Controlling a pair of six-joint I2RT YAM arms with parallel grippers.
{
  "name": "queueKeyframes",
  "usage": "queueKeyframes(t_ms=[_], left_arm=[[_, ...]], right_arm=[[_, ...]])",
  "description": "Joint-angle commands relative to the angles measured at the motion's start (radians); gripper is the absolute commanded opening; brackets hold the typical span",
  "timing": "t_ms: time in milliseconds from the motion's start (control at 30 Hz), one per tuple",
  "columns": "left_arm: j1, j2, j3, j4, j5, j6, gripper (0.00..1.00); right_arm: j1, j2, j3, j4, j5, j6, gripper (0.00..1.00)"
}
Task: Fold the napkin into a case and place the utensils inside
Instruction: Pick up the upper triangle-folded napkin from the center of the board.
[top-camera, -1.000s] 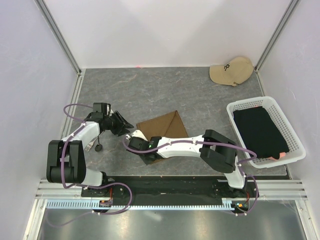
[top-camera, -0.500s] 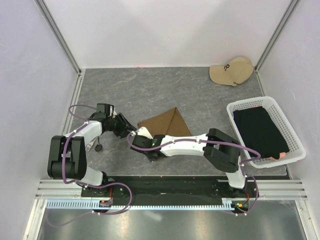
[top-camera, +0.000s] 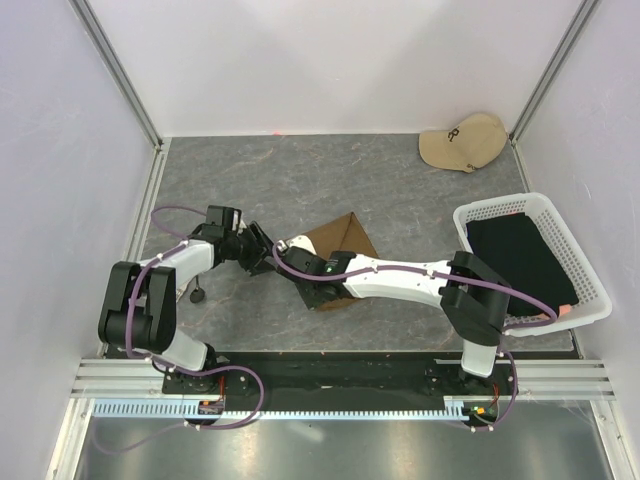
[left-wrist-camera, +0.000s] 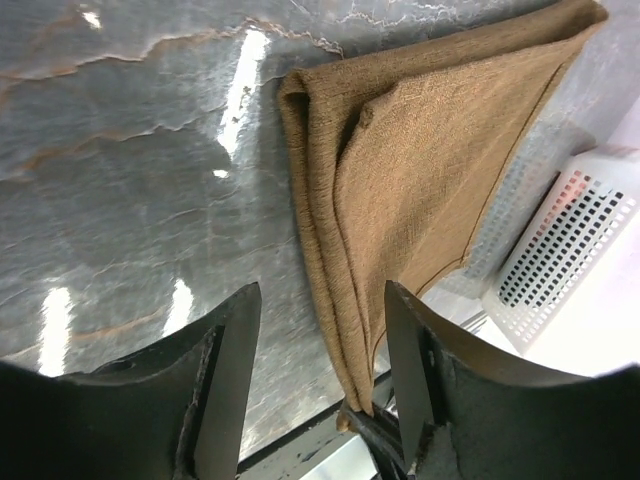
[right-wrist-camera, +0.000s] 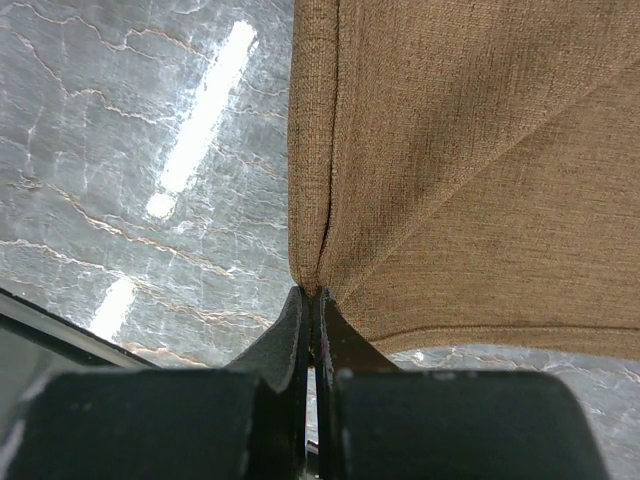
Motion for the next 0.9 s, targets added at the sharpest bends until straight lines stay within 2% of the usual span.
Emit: queueKeyframes(t_ms=[0, 133, 267, 367, 400, 500, 567, 667, 833, 867], left_arm=[[-0.034, 0.064, 0.046, 0.05, -0.021, -0.055, 0.6], [-0.052, 0.147, 0.078, 0.049, -0.039, -0.067, 0.6], [-0.054, 0.193, 0.095, 0.049, -0.071, -0.078, 0.55], [-0.052, 0.21, 0.135, 0.035, -0.094, -0.066, 0.37], [-0.051, 0.21, 0.156, 0.03, -0.101, -0.066, 0.25], [-0.049, 0.196, 0.213, -0.028, -0.121, -0.041, 0.08], [-0.04, 0.152, 0.242, -0.062, -0.13, -0.005, 0.02], [0.0, 0.08, 0.256, -0.126, -0.133, 0.043, 0.02], [0.155, -0.132, 0.307, -0.264, -0.13, 0.147, 0.02], [0.212, -0.163, 0.348, -0.319, -0.131, 0.164, 0.02]], right_arm=[[-0.006, -0.045, -0.001, 0.023, -0.028, 0.009, 0.0], [-0.017, -0.052, 0.001, 0.022, -0.032, 0.007, 0.0], [-0.024, -0.064, 0.002, 0.022, -0.037, 0.006, 0.0], [-0.024, -0.069, 0.001, 0.019, -0.043, 0.001, 0.0], [-0.024, -0.071, 0.001, 0.019, -0.049, -0.003, 0.0], [-0.018, -0.083, 0.007, 0.02, -0.07, -0.019, 0.0], [-0.006, -0.089, 0.03, 0.011, -0.086, -0.029, 0.0], [0.025, -0.075, 0.086, 0.0, -0.133, -0.036, 0.0], [0.101, 0.03, 0.316, 0.0, -0.241, -0.037, 0.0], [0.109, 0.052, 0.358, 0.0, -0.256, -0.039, 0.0]])
